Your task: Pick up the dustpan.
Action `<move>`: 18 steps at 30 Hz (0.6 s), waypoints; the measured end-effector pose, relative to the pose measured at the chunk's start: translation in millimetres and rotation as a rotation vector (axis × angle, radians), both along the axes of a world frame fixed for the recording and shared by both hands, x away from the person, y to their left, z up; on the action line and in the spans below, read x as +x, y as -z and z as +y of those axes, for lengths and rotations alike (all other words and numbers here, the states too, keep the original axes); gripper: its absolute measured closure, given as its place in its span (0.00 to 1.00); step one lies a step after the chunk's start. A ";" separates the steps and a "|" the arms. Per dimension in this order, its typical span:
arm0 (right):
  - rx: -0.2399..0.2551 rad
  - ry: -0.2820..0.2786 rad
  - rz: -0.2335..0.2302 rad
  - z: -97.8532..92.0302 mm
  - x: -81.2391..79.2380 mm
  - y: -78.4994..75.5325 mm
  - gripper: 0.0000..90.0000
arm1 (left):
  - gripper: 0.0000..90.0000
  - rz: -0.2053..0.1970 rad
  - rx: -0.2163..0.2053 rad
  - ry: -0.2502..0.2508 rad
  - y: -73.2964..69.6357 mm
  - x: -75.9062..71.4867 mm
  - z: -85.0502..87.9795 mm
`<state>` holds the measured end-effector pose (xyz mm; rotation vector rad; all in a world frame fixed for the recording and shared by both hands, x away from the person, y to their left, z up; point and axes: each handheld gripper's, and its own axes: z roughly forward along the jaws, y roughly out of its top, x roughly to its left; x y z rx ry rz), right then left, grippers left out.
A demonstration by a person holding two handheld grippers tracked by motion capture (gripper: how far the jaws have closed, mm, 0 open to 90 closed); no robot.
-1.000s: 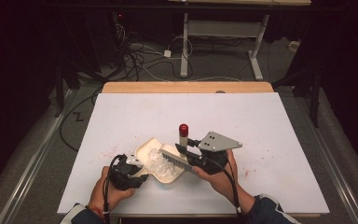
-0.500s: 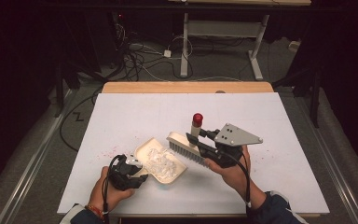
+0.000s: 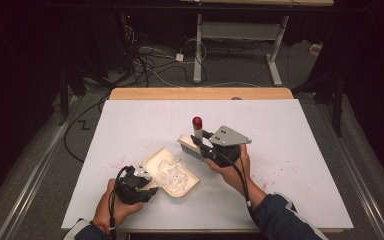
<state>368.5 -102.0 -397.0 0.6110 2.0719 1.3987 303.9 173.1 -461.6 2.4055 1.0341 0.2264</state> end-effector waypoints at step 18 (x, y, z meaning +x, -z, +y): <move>0.034 -0.203 0.061 23.3 -41.5 -7.1 0.78 | 0.70 0.008 0.004 -0.009 0.9 -2.6 1.5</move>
